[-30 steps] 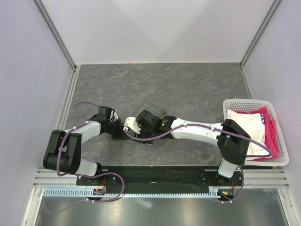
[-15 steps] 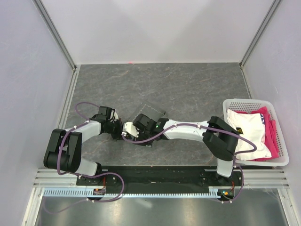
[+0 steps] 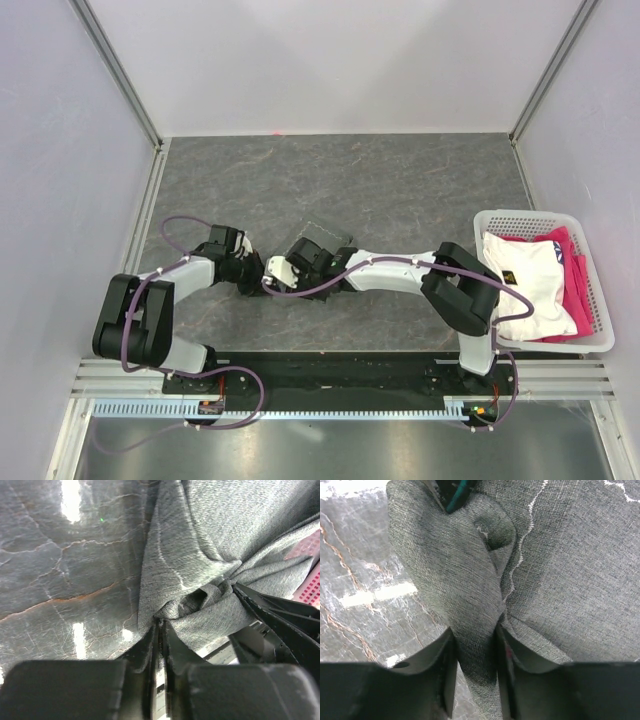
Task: Fold the napkin, place the utensils inside, and roll it up
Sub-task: Roll the napkin with the utensil
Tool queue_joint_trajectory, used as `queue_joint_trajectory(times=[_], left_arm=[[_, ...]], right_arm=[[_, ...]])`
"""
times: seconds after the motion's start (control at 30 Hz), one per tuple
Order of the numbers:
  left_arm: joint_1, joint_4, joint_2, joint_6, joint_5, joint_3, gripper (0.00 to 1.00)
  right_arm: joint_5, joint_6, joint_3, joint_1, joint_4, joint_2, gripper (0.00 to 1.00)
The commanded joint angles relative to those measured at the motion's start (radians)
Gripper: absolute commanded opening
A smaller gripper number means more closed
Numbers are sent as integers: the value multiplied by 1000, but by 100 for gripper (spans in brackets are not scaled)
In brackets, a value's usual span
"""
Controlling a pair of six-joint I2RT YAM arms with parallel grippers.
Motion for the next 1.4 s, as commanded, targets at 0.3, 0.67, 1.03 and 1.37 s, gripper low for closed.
queue_joint_trajectory(times=[0.3,0.67,1.03,1.37], left_arm=[[18,-49,-274,5,-220,-15,49],[18,89,-483,-63,-128,-202,63],[16,173,-497,-78,-132,-271,65],[16,317,-400,-81,-109,-297,63]], right_arm=[[-242,45,94,-29,-253,78,27],[-517,61,265,-105,-408,205,28],[-781,16,383,-200,-531,374,28],[-830,6,483,-247,-603,495,27]])
